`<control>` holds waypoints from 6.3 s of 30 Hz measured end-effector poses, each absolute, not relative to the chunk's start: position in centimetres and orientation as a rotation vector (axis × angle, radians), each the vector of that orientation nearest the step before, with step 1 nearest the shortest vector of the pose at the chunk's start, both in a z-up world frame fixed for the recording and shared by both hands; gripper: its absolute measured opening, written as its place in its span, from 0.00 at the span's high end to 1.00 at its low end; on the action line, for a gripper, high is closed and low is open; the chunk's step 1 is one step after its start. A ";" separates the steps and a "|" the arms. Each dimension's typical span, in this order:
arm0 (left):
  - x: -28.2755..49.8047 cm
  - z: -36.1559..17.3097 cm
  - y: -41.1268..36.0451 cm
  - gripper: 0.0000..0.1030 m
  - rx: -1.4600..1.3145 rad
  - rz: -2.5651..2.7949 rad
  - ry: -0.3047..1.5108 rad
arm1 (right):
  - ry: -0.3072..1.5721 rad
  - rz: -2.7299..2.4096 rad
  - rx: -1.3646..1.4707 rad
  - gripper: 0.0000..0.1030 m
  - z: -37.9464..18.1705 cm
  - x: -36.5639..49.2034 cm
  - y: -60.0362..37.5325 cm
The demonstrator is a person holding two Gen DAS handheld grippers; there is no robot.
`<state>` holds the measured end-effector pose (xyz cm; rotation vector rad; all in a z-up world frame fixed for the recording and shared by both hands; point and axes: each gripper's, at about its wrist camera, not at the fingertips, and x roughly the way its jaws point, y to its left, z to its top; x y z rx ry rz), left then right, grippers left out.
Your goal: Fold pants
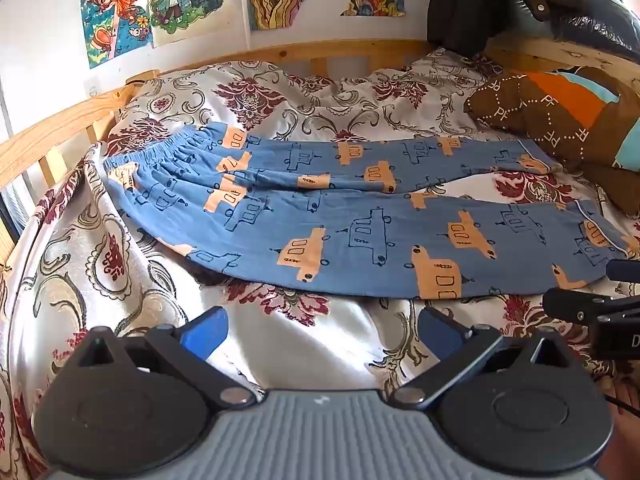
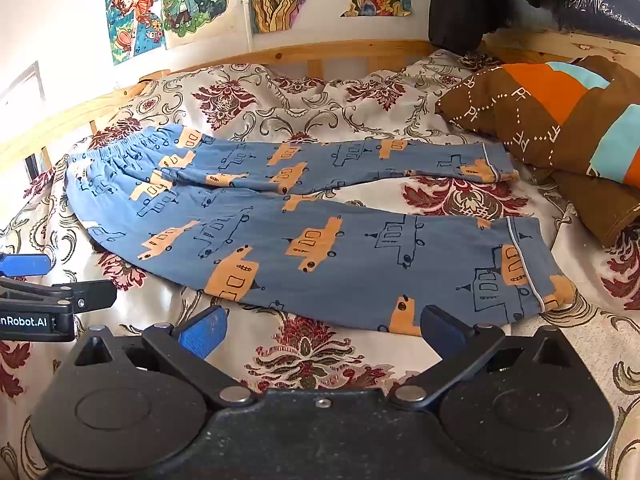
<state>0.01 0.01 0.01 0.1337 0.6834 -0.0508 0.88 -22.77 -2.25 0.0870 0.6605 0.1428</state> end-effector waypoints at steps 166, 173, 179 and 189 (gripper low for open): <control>47.2 -3.0 3.2 0.25 0.833 -0.567 0.949 | 0.779 0.735 -0.275 0.97 -4.9 44.8 -24.3; 48.2 -1.5 4.1 0.20 0.789 -0.598 0.976 | 0.786 0.736 -0.260 0.96 -5.1 44.9 -24.4; 48.9 -0.9 4.5 0.15 0.704 -0.636 1.022 | 0.791 0.734 -0.250 0.96 -5.3 45.0 -24.5; 47.5 -3.9 3.7 0.68 0.673 -0.707 1.117 | 0.779 0.732 -0.275 0.96 -5.3 44.8 -24.3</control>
